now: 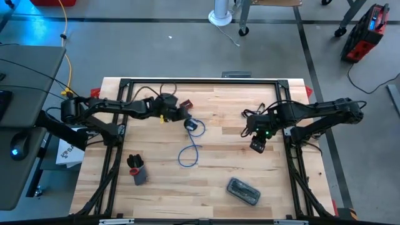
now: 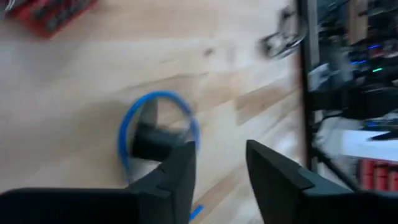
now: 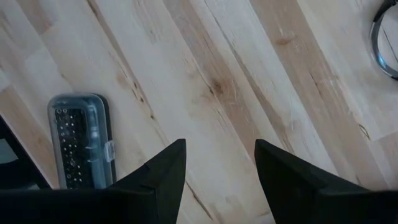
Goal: Coil cords
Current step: Uncoil the blue wire from the spool, then coil the blue wire onto the spool
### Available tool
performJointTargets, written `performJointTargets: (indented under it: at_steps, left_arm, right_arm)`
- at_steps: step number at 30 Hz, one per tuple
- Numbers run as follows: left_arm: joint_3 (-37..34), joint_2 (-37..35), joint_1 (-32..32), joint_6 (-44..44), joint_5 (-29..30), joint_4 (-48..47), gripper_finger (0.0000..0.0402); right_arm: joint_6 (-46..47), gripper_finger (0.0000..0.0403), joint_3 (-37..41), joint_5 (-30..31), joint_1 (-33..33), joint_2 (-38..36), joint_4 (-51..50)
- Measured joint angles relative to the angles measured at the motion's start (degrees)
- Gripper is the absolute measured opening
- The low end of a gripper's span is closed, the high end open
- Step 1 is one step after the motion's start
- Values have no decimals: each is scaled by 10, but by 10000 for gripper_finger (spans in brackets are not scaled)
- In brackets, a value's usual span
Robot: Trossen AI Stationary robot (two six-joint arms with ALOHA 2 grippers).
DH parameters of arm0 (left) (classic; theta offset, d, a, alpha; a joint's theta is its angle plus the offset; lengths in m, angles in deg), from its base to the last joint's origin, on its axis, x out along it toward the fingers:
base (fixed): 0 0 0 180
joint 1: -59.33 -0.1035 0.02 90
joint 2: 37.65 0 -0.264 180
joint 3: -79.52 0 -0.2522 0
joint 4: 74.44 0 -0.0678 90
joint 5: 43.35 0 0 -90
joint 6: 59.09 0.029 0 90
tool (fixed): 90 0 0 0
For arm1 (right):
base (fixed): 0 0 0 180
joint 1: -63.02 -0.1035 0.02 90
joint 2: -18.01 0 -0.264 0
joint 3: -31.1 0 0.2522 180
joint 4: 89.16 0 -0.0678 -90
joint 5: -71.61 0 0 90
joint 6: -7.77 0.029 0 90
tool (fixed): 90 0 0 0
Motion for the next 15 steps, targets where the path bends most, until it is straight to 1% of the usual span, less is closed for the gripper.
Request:
performJointTargets:
  at_steps: [5, 8, 12, 15]
  left_arm:
    - [0, -44, -44, 1, -2, 56, 189]
    - [13, -75, -81, 18, -29, 75, 208]
    - [37, -111, -118, 74, -81, 71, 224]
    - [46, -125, -126, 95, -96, 25, 226]
  right_arm:
    - [-1, 186, 0, 0, 0, 0, 0]
    - [-5, 186, 0, 0, 0, 0, 0]
    - [-16, 186, 0, 2, 2, 0, 0]
    - [-16, 186, 0, 15, 2, 0, 0]
